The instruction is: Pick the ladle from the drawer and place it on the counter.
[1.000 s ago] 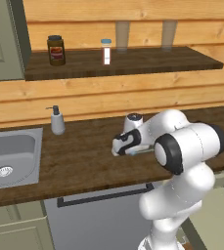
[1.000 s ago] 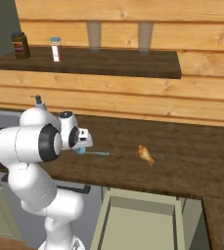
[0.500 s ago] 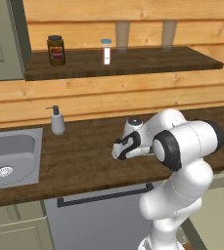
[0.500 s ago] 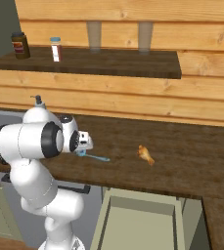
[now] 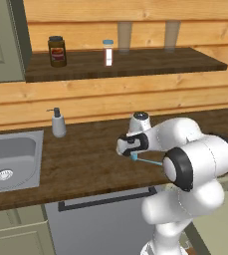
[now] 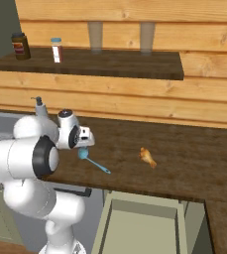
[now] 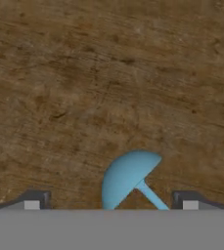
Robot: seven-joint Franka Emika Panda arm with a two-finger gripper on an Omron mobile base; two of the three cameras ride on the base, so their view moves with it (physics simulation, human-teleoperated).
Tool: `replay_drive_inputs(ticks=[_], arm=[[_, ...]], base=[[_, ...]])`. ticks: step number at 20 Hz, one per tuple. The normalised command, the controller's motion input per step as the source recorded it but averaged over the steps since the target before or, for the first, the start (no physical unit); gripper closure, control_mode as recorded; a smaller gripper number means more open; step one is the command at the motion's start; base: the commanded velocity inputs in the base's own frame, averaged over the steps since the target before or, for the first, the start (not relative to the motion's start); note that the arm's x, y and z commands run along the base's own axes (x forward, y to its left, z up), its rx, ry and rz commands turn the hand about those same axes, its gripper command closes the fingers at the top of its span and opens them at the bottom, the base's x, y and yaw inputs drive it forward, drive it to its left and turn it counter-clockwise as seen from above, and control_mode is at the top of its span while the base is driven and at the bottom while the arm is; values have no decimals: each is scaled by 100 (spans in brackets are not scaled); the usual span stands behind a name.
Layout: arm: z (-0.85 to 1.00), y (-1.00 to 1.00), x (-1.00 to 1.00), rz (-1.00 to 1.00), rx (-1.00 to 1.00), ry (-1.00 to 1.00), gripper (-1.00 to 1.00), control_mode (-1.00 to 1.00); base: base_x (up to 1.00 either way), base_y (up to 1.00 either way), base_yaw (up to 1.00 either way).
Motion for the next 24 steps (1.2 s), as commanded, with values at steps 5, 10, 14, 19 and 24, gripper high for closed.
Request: replay_drive_inputs(ticks=[5,10,14,19,24], arm=[[95,-30,-61,-4,1,-2,-100,-100],[95,-17,-95,-14,3,-7,-100,-100],[96,7,-94,-12,0,-9,-100,-100],[100,10,-70,-5,0,-9,-100,-100],[94,0,-51,0,0,-2,-100,-100]], base=[[0,0,0],[0,0,0],[0,0,0],[0,0,0],[0,0,0]])
